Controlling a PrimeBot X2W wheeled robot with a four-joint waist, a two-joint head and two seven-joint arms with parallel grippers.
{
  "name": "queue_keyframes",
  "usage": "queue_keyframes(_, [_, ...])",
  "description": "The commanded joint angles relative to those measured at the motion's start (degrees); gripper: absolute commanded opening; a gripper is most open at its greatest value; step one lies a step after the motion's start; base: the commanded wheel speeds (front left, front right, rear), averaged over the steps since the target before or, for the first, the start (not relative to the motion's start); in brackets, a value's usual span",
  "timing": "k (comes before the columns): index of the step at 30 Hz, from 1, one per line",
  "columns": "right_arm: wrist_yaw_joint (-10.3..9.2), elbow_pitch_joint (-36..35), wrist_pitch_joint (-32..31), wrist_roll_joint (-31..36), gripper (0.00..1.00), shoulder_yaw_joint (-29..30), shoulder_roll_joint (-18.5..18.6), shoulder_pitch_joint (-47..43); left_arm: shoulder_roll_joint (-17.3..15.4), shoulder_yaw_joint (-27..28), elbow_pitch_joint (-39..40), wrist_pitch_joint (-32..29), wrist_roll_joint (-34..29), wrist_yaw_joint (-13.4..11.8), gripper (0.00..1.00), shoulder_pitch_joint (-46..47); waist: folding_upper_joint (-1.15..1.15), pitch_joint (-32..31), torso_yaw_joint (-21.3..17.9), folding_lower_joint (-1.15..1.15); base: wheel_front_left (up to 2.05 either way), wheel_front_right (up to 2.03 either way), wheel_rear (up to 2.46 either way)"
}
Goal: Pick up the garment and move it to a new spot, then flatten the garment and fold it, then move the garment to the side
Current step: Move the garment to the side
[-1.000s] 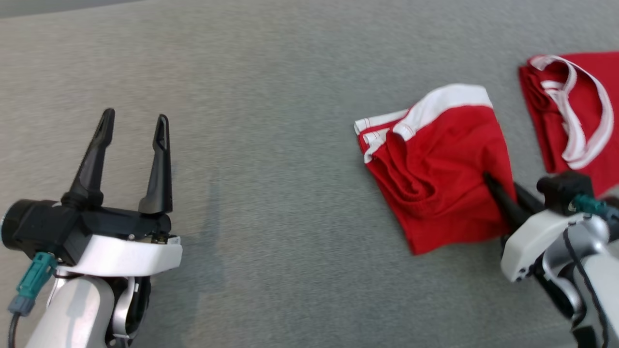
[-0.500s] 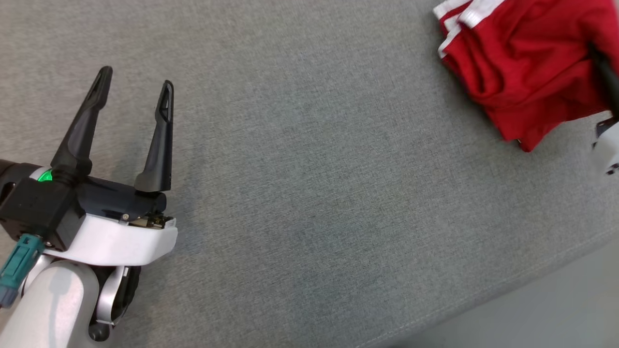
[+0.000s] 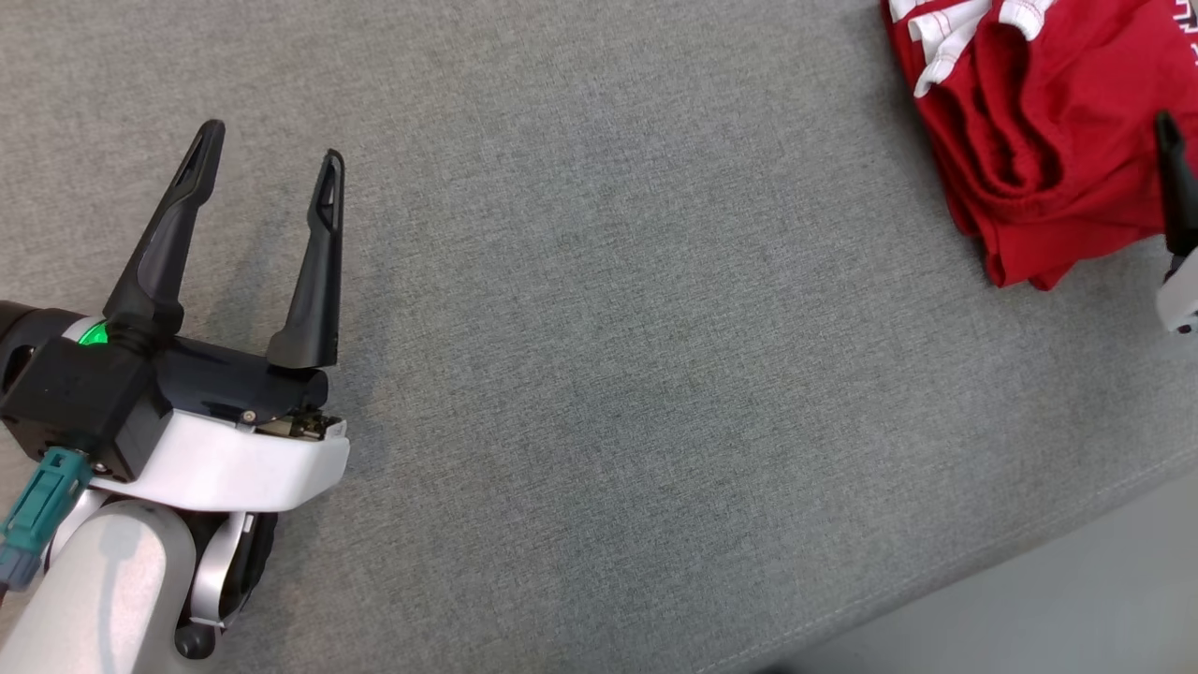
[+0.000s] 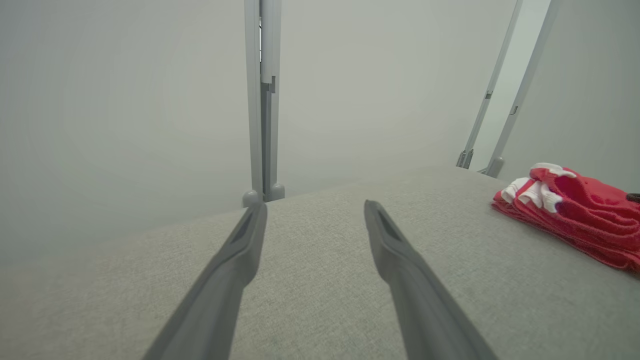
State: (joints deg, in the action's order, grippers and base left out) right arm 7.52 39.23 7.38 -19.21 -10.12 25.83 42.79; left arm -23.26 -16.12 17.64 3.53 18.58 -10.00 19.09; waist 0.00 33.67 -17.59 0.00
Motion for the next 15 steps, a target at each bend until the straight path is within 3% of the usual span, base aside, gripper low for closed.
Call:
queue_keyframes(1, [-0.07,0.6,1.1,-0.6,1.00,0.8,0.1,0.4,-0.1,0.1,-0.2,0.2,-0.1,-0.2,1.00,0.3,0.00,-0.5,0.2,0.00,0.00,0.00,0.00])
queue_keyframes(7, [-0.06,-1.0,6.5,-2.3,1.00,6.8,-1.6,-1.8,1.0,0.5,-2.3,2.1,1.1,-0.8,1.00,-1.2,0.00,-4.5,1.5,0.00,0.00,0.00,0.00])
queue_keyframes(15, [-0.06,-16.1,7.6,0.2,1.00,12.4,-7.9,-10.3,3.1,1.6,-5.7,5.2,2.9,-2.8,1.00,-5.2,0.00,-11.1,5.7,0.00,0.00,0.00,0.00])
